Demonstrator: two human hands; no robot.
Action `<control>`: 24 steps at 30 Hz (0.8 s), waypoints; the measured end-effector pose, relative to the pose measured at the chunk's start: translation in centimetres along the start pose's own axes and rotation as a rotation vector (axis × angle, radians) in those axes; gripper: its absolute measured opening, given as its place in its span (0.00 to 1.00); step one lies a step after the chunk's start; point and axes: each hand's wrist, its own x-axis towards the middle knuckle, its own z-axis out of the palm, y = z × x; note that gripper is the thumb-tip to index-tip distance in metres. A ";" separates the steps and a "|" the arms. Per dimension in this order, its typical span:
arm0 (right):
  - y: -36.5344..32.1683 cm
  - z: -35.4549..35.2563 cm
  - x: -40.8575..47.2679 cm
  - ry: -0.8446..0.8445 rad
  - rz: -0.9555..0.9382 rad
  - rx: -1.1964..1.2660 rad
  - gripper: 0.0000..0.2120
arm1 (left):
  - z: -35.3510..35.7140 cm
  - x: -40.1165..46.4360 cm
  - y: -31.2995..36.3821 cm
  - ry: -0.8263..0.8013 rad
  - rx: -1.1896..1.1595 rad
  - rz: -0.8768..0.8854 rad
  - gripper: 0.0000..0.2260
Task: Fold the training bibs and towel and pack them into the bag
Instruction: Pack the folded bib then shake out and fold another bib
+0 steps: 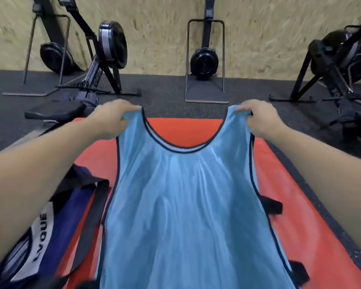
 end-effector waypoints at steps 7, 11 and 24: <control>1.9 8.3 -7.7 -0.152 -0.010 0.040 0.17 | 9.7 -5.3 0.5 -0.187 -0.039 -0.053 0.21; 3.9 12.7 -13.1 -0.351 0.091 -0.136 0.24 | 14.3 -8.6 0.1 -0.287 -0.071 -0.137 0.24; 0.5 14.1 -6.6 -0.239 0.018 -0.304 0.29 | 16.0 -3.6 2.1 -0.068 0.050 -0.014 0.26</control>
